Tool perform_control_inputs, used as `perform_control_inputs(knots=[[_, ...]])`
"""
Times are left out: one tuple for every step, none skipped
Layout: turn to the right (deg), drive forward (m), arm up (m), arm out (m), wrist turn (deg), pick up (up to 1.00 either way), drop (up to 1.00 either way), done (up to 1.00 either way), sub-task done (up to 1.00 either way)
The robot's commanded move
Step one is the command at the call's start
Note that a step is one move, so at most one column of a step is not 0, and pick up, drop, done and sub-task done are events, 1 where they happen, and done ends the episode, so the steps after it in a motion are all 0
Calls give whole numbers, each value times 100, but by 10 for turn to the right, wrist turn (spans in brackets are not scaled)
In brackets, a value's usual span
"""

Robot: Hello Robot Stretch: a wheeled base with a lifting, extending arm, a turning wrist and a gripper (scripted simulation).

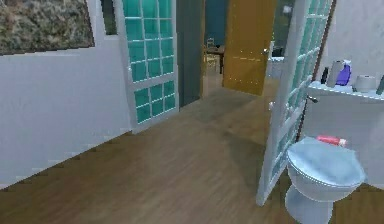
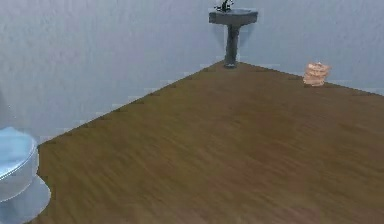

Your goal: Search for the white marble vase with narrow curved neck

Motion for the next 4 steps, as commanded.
perform_control_inputs(knots=[[-30, 0, 0, 0, 0, 0, 0, 0, 0], [0, 100, 0, 0, 0, 0, 0, 0, 0], [0, 50, 0, 0, 0, 0, 0, 0, 0], [270, 0, 0, 0, 0, 0, 0, 0, 0]])
